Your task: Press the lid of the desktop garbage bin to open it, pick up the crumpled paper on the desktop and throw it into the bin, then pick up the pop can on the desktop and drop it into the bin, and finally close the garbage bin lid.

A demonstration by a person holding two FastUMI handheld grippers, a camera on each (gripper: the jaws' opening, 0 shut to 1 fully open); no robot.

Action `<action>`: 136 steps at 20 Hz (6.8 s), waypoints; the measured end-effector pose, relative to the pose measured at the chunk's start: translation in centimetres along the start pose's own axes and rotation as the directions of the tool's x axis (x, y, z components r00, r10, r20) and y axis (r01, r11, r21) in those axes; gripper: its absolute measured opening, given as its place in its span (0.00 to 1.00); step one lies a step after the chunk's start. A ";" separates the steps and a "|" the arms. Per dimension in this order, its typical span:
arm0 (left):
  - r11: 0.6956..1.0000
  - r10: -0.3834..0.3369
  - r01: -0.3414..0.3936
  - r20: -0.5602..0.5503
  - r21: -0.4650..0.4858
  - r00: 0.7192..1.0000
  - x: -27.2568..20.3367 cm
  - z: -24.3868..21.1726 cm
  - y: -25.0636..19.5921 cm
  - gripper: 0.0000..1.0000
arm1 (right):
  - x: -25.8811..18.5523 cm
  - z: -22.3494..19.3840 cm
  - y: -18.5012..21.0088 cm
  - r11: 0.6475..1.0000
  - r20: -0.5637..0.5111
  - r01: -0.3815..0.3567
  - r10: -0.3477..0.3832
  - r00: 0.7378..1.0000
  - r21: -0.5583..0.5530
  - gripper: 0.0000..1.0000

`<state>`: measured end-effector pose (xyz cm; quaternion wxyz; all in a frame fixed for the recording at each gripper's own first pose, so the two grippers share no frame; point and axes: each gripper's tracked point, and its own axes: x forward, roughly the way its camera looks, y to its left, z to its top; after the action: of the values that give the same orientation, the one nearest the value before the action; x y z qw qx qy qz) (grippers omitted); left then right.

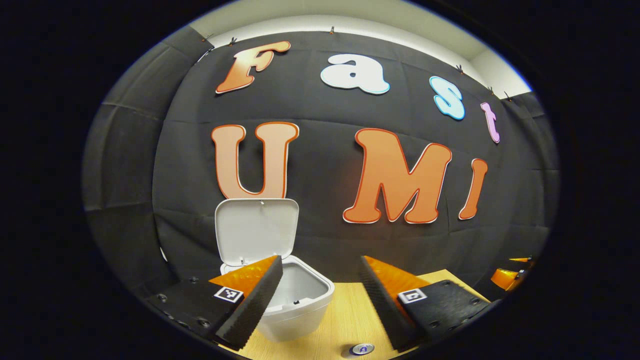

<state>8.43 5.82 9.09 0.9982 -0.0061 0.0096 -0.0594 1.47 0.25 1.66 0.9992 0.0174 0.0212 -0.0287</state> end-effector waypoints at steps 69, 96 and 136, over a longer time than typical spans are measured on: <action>0.999 -0.044 0.042 -0.240 -0.015 0.970 -0.9 -14.3 4.3 0.96 | 3.7 -29.0 -0.3 0.969 -0.823 -0.245 0.104 0.558 -0.043 0.15; 0.995 0.024 -0.040 -0.169 -0.088 0.985 -8.3 -11.4 11.5 0.94 | 12.9 6.5 26.2 0.809 -0.311 -0.559 0.492 0.813 -0.180 0.14; 0.986 0.077 -0.106 -0.218 -0.125 0.973 -8.9 -12.9 16.0 0.95 | 18.4 0.0 31.2 0.808 -0.390 -0.576 0.494 0.777 -0.123 0.95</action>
<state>1.23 22.64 -3.88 0.9903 -0.0672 0.1205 -0.0129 21.59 30.33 1.89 0.9410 -0.0913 0.1904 0.2645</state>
